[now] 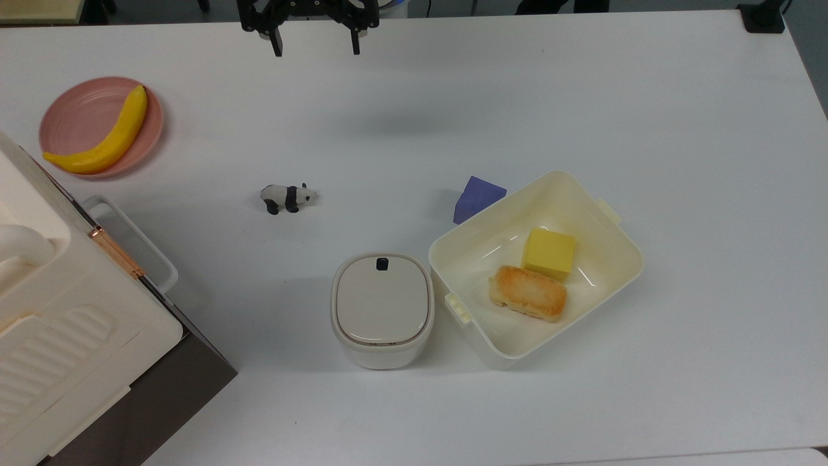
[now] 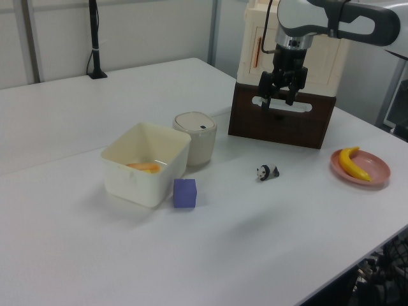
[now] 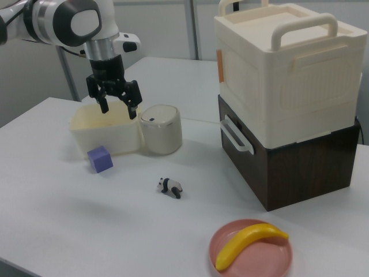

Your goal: Slide open the drawer

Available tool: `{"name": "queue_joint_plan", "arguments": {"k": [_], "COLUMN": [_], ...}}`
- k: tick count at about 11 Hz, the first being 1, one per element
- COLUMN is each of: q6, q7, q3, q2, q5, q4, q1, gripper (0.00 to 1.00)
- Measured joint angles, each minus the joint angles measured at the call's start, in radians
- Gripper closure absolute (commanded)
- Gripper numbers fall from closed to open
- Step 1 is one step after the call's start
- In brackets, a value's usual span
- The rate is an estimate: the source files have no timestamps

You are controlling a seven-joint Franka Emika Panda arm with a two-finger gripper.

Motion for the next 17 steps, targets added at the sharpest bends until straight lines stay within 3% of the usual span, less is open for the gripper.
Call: {"name": "queue_joint_plan", "arguments": {"k": [17], "q6": [0.000], "q7": [0.000], "q3": [0.000], "q2": [0.025], "q5": [0.001], "q4": [0.001], "q1": [-0.001], "gripper": [0.00]}}
